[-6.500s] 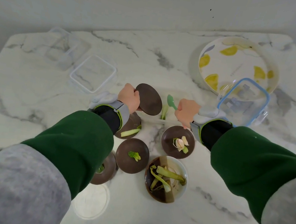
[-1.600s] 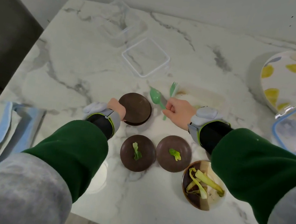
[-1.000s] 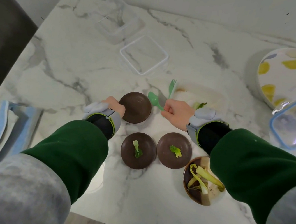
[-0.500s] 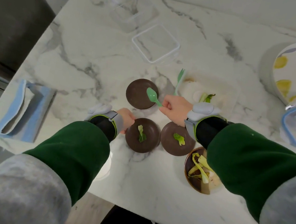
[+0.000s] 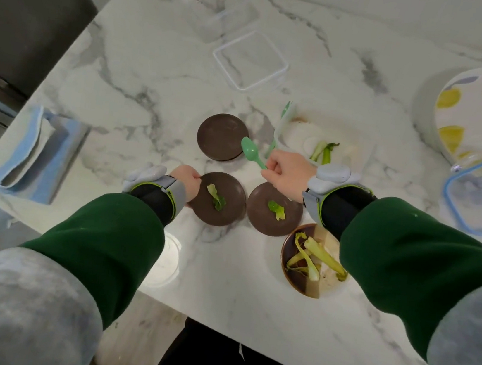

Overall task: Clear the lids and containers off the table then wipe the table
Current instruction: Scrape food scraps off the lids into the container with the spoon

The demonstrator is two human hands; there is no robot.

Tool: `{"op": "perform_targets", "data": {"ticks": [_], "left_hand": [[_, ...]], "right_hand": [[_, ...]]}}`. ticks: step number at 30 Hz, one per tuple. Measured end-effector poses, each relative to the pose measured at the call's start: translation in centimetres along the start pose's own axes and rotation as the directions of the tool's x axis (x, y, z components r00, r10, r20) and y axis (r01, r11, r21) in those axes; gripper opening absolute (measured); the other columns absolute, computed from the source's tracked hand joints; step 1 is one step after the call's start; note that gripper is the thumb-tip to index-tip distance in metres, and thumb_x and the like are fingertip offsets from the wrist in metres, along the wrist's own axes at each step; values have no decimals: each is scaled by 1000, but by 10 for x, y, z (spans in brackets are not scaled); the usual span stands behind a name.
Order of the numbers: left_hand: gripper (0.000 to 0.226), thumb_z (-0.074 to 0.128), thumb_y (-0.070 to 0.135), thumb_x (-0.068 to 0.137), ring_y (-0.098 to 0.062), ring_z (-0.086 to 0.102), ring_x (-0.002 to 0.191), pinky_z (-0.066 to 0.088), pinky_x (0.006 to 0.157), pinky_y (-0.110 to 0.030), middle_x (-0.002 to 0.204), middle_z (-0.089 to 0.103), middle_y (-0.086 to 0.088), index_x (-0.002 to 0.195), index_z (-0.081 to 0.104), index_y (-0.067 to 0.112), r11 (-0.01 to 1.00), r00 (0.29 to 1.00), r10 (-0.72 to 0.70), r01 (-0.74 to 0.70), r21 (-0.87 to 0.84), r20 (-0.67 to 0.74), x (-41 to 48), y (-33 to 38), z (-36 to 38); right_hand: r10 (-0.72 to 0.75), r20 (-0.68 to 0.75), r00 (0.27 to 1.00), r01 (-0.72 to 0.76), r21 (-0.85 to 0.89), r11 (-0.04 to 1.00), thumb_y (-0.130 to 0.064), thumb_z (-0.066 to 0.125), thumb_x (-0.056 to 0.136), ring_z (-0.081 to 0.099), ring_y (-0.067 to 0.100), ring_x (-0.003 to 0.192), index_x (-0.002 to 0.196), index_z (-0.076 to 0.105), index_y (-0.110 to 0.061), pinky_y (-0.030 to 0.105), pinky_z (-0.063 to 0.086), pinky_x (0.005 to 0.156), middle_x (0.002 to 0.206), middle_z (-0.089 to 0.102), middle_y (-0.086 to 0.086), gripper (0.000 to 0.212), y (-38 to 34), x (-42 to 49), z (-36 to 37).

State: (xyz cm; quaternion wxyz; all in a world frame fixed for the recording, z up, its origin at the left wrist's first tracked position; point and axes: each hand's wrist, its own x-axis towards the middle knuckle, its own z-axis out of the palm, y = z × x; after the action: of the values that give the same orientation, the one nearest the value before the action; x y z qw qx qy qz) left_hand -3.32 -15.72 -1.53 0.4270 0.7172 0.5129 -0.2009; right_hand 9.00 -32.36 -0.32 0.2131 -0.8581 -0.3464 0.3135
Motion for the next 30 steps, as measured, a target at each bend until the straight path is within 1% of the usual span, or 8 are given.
{"op": "perform_targets", "data": {"ticks": [3,7,10,14,18,20,23,30], "left_hand": [[32,37,4,101,-36,55,107,50,90,-50,134,51,-25,128,52,-3,989,999,12,-19,-146,-48,-8,18,-9],[33,34,2,101,-42,53,121,47,97,-53,128,53,-25,130,48,-6,952,995,82,-95,-290,-56,-23,50,-12],[32,32,3,102,-42,51,123,47,97,-52,135,48,-26,130,46,-6,926,991,129,-137,-352,-48,-33,76,-4],[33,32,4,102,-40,51,124,50,92,-49,138,46,-26,130,46,-8,900,989,144,-142,-412,-27,-40,98,8],[34,34,4,101,-42,56,117,50,95,-50,129,54,-27,128,48,-10,926,976,216,-216,-311,-34,-38,109,19],[35,34,4,100,-36,63,103,55,91,-44,116,60,-24,126,50,-13,942,962,270,-273,-192,-42,-34,114,21],[35,35,4,99,-26,58,84,58,84,-38,103,58,-19,126,50,-14,942,949,311,-314,-120,-48,-30,122,24],[36,34,3,98,-27,57,84,58,84,-42,99,52,-13,126,48,-15,941,944,330,-331,-69,-25,-21,140,35]], "right_hand": [[-8,-46,999,10,34,999,-20,50,94,46,22,76,88,49,-12,29,34,67,83,51,5,10,1,-2,-6],[-28,-131,991,38,71,997,-22,51,94,46,22,76,97,55,-3,28,33,65,84,52,5,20,-2,-1,-15],[-38,-162,986,49,63,997,-23,51,93,46,22,76,89,53,-9,27,32,63,82,52,4,15,0,0,-26],[-44,-198,979,61,82,995,-24,51,93,49,22,74,92,56,-8,28,33,61,80,54,2,17,10,-6,-35],[-37,-181,983,55,97,994,-25,55,91,52,20,75,90,59,-15,22,34,56,81,57,-1,11,21,-15,-41],[-27,-156,987,43,96,994,-24,56,89,50,19,73,89,61,-14,20,34,55,78,56,-1,11,25,-17,-44],[10,-140,990,3,91,996,-23,55,90,49,20,73,90,60,-12,26,36,64,78,54,0,12,33,-19,-51],[113,-172,979,-118,-18,993,-23,50,94,52,27,80,89,53,-14,34,42,72,87,53,3,10,60,-15,-67]]}}
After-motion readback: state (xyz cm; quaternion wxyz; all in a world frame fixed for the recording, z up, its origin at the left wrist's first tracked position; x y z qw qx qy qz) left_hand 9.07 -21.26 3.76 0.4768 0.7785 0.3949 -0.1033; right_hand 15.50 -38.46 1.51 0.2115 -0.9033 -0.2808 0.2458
